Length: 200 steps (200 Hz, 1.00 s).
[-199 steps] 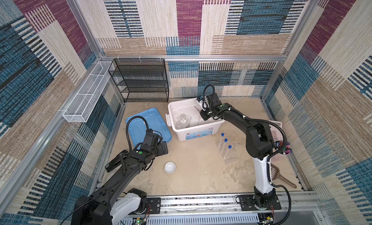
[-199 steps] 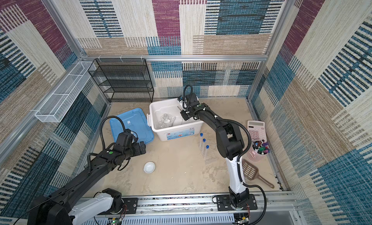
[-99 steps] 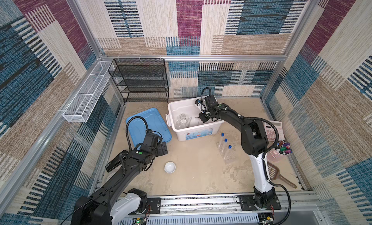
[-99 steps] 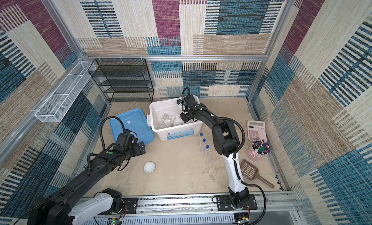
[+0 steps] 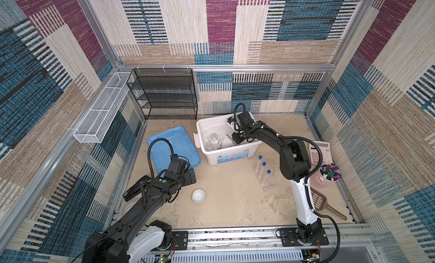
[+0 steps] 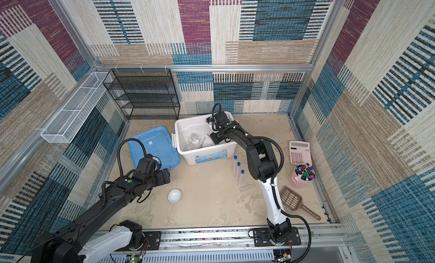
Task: Organize the chemistry lab equipment
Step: 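Drop the tweezers into the bin with the right gripper while the left gripper advances, then close the left gripper on the white mortar rim while the right gripper rises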
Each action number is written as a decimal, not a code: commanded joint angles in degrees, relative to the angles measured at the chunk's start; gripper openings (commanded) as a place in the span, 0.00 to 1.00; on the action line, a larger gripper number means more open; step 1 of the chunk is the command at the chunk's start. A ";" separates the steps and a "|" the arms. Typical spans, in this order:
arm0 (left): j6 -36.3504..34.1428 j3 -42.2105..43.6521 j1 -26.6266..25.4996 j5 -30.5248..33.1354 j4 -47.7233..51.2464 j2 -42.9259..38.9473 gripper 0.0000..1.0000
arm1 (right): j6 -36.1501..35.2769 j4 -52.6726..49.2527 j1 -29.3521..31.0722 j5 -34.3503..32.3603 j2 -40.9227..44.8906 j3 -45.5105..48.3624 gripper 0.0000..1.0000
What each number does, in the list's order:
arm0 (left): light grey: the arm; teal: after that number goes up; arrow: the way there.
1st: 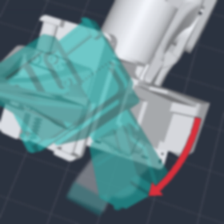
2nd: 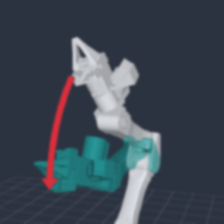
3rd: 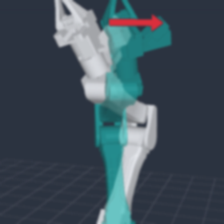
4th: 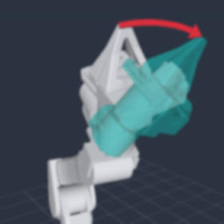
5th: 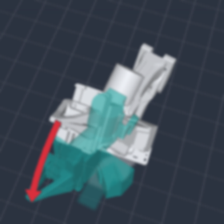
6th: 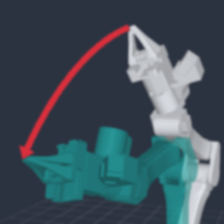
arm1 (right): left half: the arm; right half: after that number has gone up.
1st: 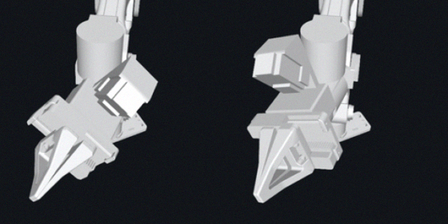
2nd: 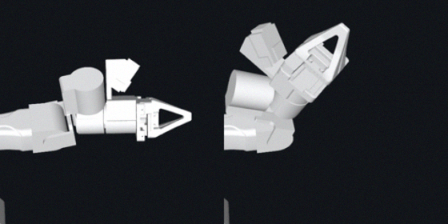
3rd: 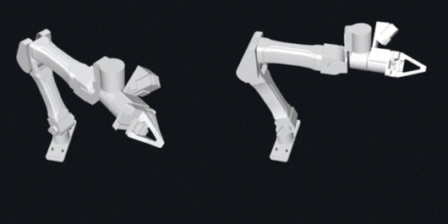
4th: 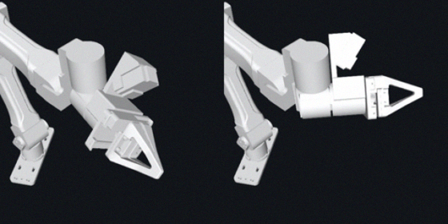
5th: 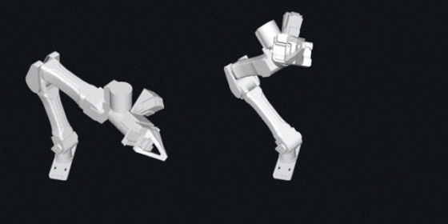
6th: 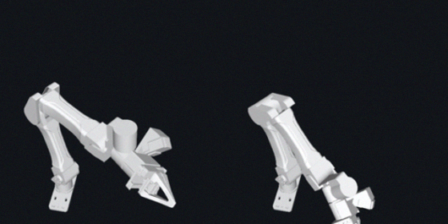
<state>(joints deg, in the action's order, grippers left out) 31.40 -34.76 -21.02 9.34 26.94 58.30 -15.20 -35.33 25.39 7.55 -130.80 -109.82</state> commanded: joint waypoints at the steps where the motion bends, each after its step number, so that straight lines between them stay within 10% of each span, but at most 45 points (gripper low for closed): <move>1: 3.63 0.94 -0.42 -1.23 0.88 -0.62 0.98 | 0.83 0.64 0.01 0.36 0.45 -0.16 0.28; 80: 10.42 4.41 -2.81 -3.70 5.39 -3.21 0.89 | 6.46 8.51 0.01 2.89 9.56 4.82 0.66; 200: 12.79 6.12 -8.16 -6.73 3.84 0.85 0.62 | 13.71 19.09 0.01 1.74 23.53 16.00 0.75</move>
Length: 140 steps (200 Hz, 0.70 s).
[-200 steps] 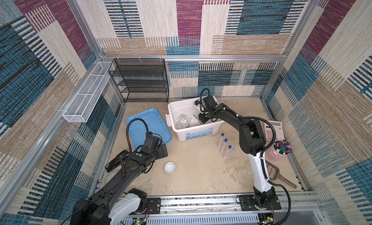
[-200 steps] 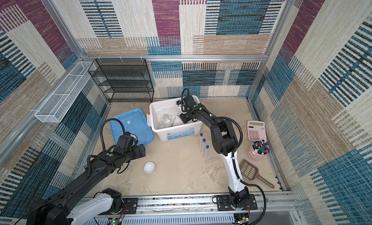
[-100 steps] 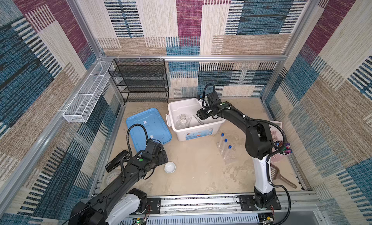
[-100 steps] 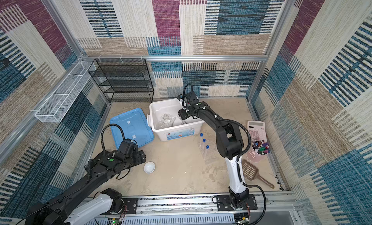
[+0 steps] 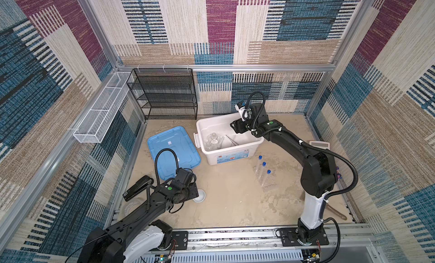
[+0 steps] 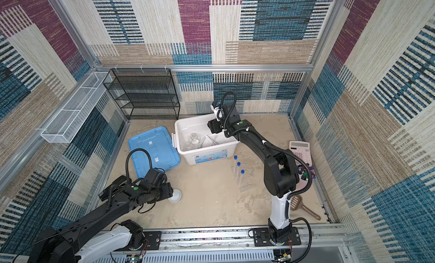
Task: Organize the chemistry lab equipment
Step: 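Close the left gripper on the white mortar rim while the right gripper rises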
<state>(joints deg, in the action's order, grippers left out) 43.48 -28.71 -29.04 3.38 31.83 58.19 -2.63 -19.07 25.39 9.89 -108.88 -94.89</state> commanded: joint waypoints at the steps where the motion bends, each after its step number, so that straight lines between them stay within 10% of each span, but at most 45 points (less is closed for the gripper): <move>1: 0.71 0.10 -0.14 -0.84 -1.20 1.00 0.61 | 1.18 2.86 0.01 -0.63 1.68 1.14 0.75; 140: -2.23 -0.56 -0.40 -4.44 -5.29 6.37 0.29 | 2.73 9.32 -0.34 -5.62 9.75 13.15 0.90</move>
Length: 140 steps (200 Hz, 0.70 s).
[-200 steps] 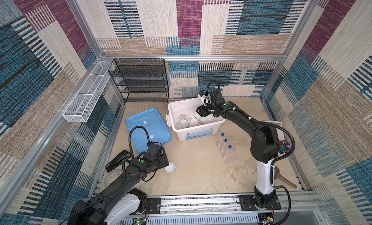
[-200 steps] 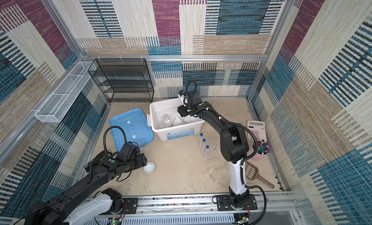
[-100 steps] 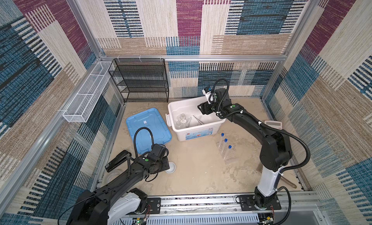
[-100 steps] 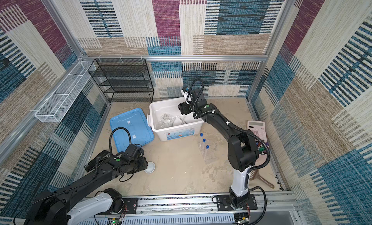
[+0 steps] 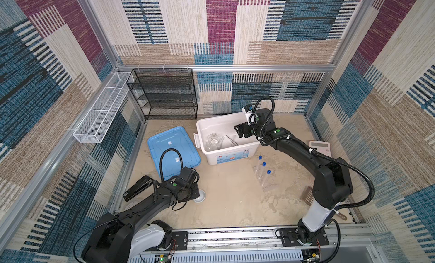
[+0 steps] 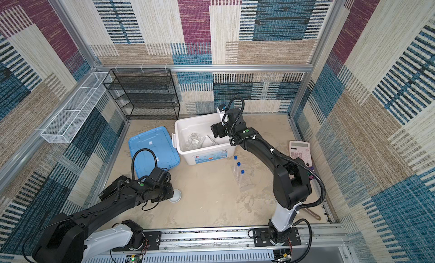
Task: Organize the chemistry lab equipment
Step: 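Close the left gripper on the white mortar rim while the right gripper rises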
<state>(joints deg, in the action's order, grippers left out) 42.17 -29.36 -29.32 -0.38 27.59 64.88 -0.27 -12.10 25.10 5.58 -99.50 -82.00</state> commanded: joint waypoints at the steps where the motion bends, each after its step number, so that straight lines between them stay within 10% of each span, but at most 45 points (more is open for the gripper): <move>1: -0.94 0.09 -0.16 -0.67 -1.05 -0.34 0.29 | 0.41 2.34 -0.05 -1.34 0.41 0.30 0.90; 140: 1.62 1.50 -1.77 -1.68 -4.40 -0.74 0.14 | 0.27 3.22 -0.63 -2.51 2.34 2.99 0.91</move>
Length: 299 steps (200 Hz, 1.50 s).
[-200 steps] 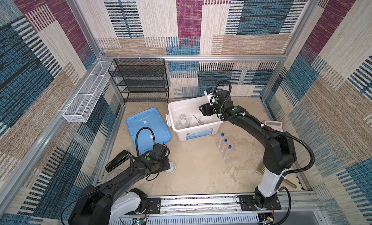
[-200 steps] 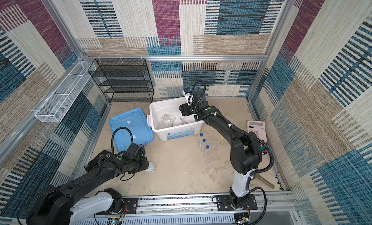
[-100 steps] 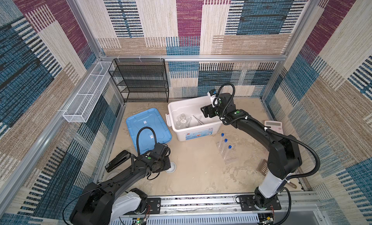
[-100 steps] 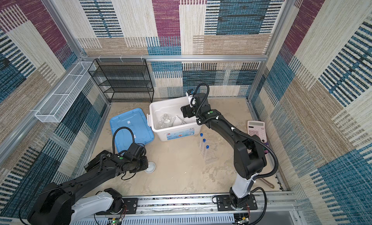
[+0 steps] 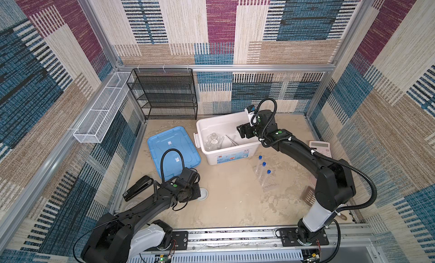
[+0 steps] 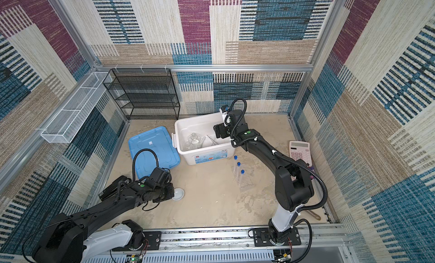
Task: Organize the chemistry lab equipment
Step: 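Close the left gripper on the white mortar rim while the right gripper rises, then lift the mortar with the left gripper and carry it over the bin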
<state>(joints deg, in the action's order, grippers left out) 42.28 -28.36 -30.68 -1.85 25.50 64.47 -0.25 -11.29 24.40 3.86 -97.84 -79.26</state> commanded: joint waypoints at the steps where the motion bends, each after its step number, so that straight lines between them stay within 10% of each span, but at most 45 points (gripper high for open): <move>1: 1.59 0.54 -0.42 -0.20 -2.38 -0.31 0.13 | 0.25 2.41 0.09 -0.74 0.70 0.26 0.91; 165: 3.29 0.08 -2.72 2.11 -4.95 -5.38 0.03 | 1.91 4.50 -0.87 -0.54 2.55 2.45 0.91; 299: -3.10 -18.58 -3.25 4.30 4.53 -7.41 0.00 | 3.07 6.96 -2.37 -0.14 5.16 4.16 0.92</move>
<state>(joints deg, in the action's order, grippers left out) 41.98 -43.20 -33.78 1.21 28.16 56.75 2.13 -6.96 22.65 3.44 -93.60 -75.55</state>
